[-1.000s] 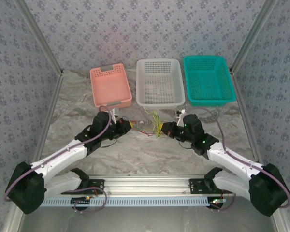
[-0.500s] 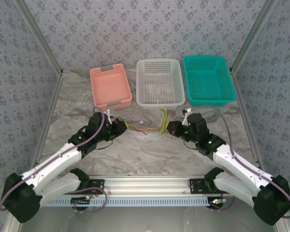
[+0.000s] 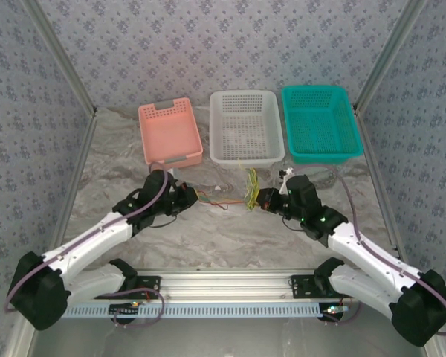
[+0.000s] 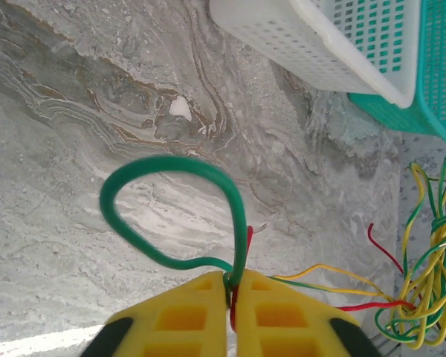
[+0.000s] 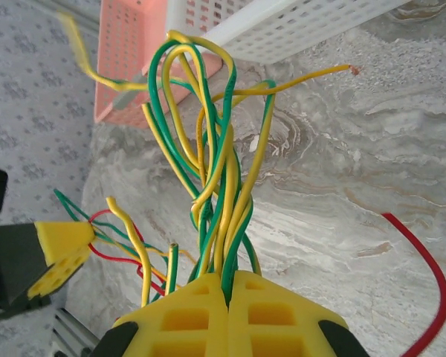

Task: Untangle the cables
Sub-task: Untie the cable.

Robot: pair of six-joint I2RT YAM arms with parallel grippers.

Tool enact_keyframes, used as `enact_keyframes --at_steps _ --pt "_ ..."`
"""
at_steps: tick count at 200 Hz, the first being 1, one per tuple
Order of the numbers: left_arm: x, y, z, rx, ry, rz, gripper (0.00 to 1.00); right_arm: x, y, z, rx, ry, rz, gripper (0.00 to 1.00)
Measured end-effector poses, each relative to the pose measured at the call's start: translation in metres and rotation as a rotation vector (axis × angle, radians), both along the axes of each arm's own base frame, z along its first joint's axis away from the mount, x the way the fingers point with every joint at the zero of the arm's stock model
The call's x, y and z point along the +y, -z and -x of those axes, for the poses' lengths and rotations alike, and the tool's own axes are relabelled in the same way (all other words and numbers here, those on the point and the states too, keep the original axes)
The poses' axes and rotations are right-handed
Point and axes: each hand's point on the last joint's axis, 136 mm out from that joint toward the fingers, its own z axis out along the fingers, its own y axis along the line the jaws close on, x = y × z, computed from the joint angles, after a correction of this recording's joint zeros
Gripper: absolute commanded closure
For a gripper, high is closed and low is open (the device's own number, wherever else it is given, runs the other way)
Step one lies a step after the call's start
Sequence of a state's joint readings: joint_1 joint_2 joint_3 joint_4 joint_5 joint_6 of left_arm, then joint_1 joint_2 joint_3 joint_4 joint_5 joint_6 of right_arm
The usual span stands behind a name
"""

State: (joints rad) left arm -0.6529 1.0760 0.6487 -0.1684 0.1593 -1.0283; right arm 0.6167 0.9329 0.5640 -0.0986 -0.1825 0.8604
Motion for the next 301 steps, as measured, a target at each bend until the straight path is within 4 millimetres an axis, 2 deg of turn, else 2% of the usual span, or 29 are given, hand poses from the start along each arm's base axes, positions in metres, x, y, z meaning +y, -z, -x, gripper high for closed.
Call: enact_keyframes --at_steps 15,24,35,53,65,86,100,124,143,157,200,221,249,301 --pt "-0.01 0.002 0.003 0.003 0.029 -0.027 0.7 0.013 0.008 0.002 0.005 -0.055 0.051 1.0" --pt "-0.017 -0.004 0.005 -0.002 0.047 -0.028 0.65 0.02 0.014 0.004 0.01 -0.086 0.078 1.0" --pt "-0.025 -0.018 0.006 -0.026 0.074 -0.027 0.63 0.025 0.02 0.005 0.015 -0.112 0.105 1.0" --pt "-0.039 -0.053 0.004 -0.088 0.097 0.004 0.61 0.028 0.024 0.004 0.001 -0.127 0.144 1.0" --pt "-0.046 -0.072 0.003 -0.12 0.106 0.02 0.63 0.03 0.024 0.004 -0.017 -0.139 0.169 1.0" --pt "-0.059 -0.083 0.007 -0.136 0.133 0.034 0.69 0.038 0.02 0.005 -0.051 -0.168 0.203 1.0" --pt "-0.074 -0.075 0.011 -0.113 0.163 0.022 0.69 0.043 0.021 0.006 -0.06 -0.184 0.216 1.0" --pt "-0.098 -0.042 0.016 -0.044 0.205 -0.039 0.74 0.049 0.023 0.009 -0.058 -0.2 0.22 1.0" --pt "-0.105 -0.016 0.016 0.008 0.211 -0.081 0.75 0.052 0.021 0.009 -0.069 -0.205 0.21 1.0" --pt "-0.108 -0.005 0.013 0.027 0.201 -0.091 0.76 0.053 0.02 0.009 -0.072 -0.208 0.203 1.0" --pt "-0.118 -0.002 0.005 0.02 0.182 -0.056 0.88 0.048 0.023 0.006 -0.052 -0.182 0.185 1.0" --pt "-0.121 0.005 0.001 0.01 0.17 -0.049 0.88 0.045 0.027 0.005 -0.033 -0.167 0.126 1.0" --pt "-0.122 0.014 -0.001 -0.004 0.155 -0.015 0.82 0.041 0.029 0.004 0.008 -0.154 0.04 1.0" --pt "-0.128 0.007 -0.009 -0.038 0.139 0.078 0.79 0.037 0.022 -0.001 0.053 -0.13 -0.086 1.0"
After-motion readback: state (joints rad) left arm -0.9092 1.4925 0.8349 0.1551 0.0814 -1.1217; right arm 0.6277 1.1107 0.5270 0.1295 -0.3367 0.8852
